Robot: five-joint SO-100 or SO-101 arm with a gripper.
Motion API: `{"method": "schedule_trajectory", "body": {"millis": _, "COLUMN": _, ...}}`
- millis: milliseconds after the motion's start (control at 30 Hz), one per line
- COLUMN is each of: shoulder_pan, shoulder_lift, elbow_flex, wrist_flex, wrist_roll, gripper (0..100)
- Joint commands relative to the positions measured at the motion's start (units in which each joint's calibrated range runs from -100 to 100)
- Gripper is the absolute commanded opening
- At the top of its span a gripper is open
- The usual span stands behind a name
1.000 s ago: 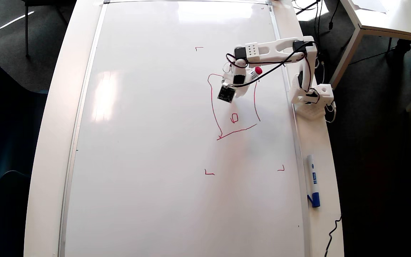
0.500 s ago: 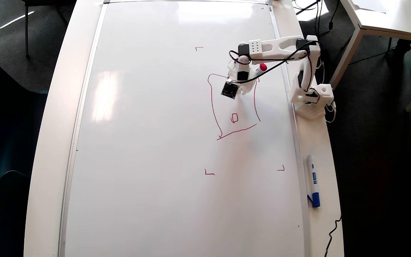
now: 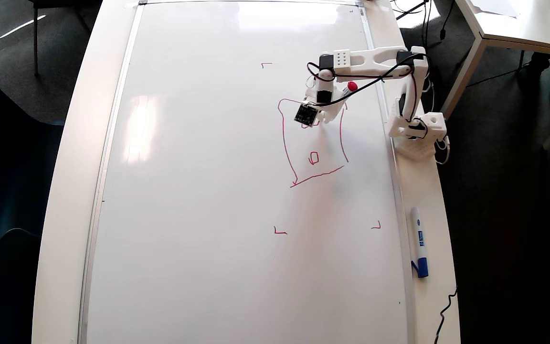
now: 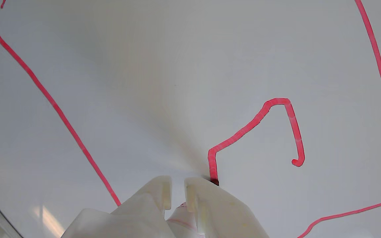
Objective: Draw on a whiteboard a robot head using a pen attached to the gripper
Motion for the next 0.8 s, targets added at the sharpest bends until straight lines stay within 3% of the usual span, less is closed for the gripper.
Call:
{"method": "schedule_trajectory", "body": {"millis": 0, "shoulder_pan": 1.5, "shoulder_lift": 1.0, "elbow_flex": -0.2, "wrist_flex": -1.1, "wrist_roll": 0.2, "gripper": 1}}
{"method": "schedule_trajectory", "body": {"millis": 767, "shoulder_pan": 0.3, "shoulder_lift": 1.2, "elbow_flex": -5.8, "wrist_flex": -4.4, "wrist_roll": 0.1, "gripper": 1}}
